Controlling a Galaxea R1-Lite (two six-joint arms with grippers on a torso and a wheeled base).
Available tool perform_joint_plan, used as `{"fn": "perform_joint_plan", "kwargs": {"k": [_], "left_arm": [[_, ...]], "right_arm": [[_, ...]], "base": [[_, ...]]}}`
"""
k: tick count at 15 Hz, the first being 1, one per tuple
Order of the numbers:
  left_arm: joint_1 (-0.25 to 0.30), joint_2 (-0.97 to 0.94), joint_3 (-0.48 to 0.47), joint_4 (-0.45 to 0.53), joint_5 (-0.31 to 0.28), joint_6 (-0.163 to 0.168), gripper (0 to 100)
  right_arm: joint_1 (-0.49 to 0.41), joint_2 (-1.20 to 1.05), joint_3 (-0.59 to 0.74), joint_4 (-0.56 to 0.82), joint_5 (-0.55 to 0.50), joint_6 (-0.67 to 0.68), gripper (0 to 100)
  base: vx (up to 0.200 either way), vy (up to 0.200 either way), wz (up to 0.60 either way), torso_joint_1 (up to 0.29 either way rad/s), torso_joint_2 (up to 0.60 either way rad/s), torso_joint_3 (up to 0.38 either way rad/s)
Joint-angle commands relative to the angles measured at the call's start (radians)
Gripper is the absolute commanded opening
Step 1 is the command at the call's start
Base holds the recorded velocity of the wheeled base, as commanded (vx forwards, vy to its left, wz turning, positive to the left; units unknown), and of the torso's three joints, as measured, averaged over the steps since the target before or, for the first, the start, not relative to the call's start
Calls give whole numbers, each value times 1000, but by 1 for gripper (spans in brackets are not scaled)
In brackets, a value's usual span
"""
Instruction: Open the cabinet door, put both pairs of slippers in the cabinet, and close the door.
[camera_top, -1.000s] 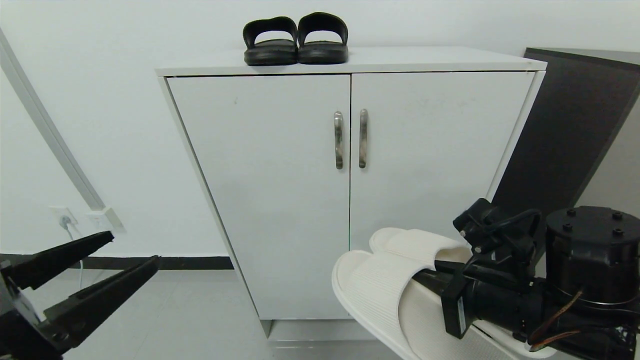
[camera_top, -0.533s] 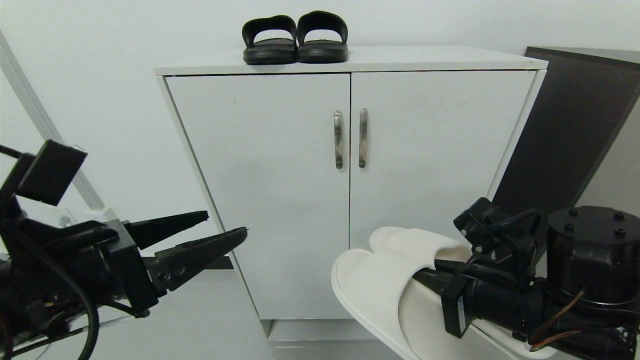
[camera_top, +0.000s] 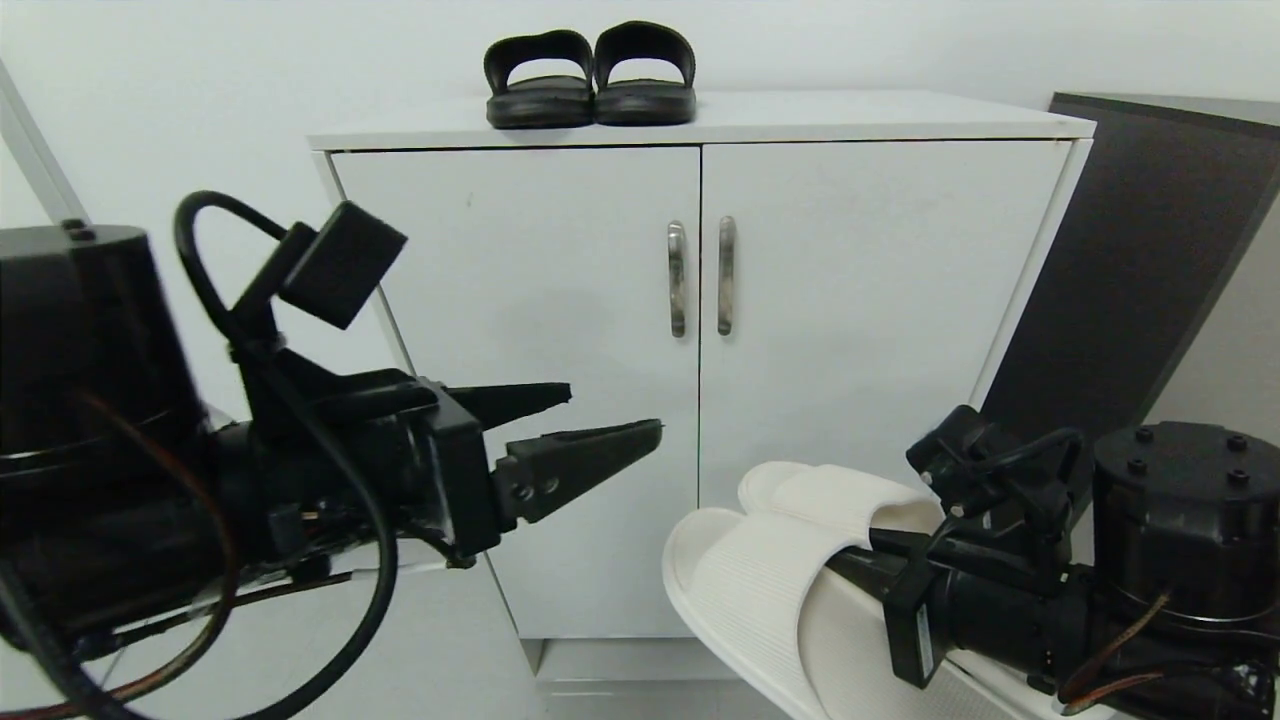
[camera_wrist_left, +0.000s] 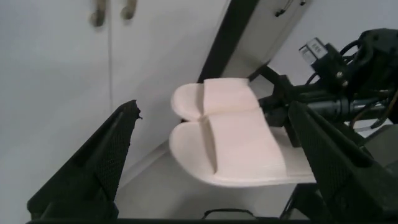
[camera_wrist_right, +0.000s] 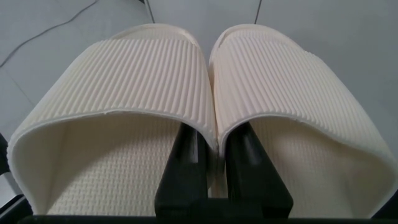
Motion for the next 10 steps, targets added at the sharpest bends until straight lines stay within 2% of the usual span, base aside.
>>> {"fn": "perform_joint_plan", "kwargs": {"k": [1, 2, 4, 8, 9, 10], "left_arm": [[-19, 131, -94, 0, -7, 2, 100], [-19, 182, -158, -2, -21, 1, 100], [-21, 225, -220, -5, -62, 1, 100], [-15, 343, -387, 5, -203, -6, 100], [-6, 361, -410, 3, -251, -26, 100], [10, 369, -436, 3, -309, -75, 100]], "right_arm": [[0, 0, 3, 0, 10, 0, 0], [-1, 2, 3, 0, 16, 2, 0], [-4, 2, 4, 0, 22, 2, 0], [-15, -1, 15, 0, 59, 0, 0], [-21, -3, 20, -2, 60, 0, 0], [-26, -11, 18, -5, 60, 0, 0]], "base": [[0, 0, 0, 0, 0, 0], [0, 0, 0, 0, 0, 0], [0, 0, 0, 0, 0, 0], [0, 0, 0, 0, 0, 0], [0, 0, 0, 0, 0, 0], [0, 0, 0, 0, 0, 0]]}}
